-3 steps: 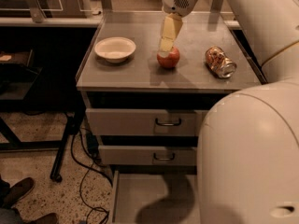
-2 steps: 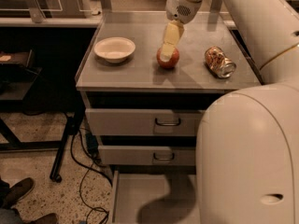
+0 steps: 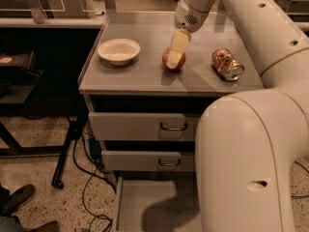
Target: Place apple into bottom drawer
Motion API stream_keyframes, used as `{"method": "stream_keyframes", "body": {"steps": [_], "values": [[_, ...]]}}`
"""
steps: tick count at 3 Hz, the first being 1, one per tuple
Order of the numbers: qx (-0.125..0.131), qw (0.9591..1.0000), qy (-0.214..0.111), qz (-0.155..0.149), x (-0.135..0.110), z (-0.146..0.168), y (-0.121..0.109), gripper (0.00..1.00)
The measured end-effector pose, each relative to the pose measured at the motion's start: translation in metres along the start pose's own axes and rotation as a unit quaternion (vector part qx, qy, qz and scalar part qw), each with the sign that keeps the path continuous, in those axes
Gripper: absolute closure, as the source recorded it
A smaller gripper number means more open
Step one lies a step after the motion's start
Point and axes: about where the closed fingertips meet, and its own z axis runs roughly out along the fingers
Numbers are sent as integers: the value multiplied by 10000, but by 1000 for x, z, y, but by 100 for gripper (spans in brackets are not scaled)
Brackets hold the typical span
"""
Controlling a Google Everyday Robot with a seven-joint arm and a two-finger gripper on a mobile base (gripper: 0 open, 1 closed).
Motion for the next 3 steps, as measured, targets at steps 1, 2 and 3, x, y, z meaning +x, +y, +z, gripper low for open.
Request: {"method": "stream_keyframes", "body": {"steps": [1,2,3], "values": [[-55,10000,-2,62,6,12,-7,0],[-142,9998,-36,117,8,25,-11,0],[-331,9993,-35,152,10,50,-14,0]]}}
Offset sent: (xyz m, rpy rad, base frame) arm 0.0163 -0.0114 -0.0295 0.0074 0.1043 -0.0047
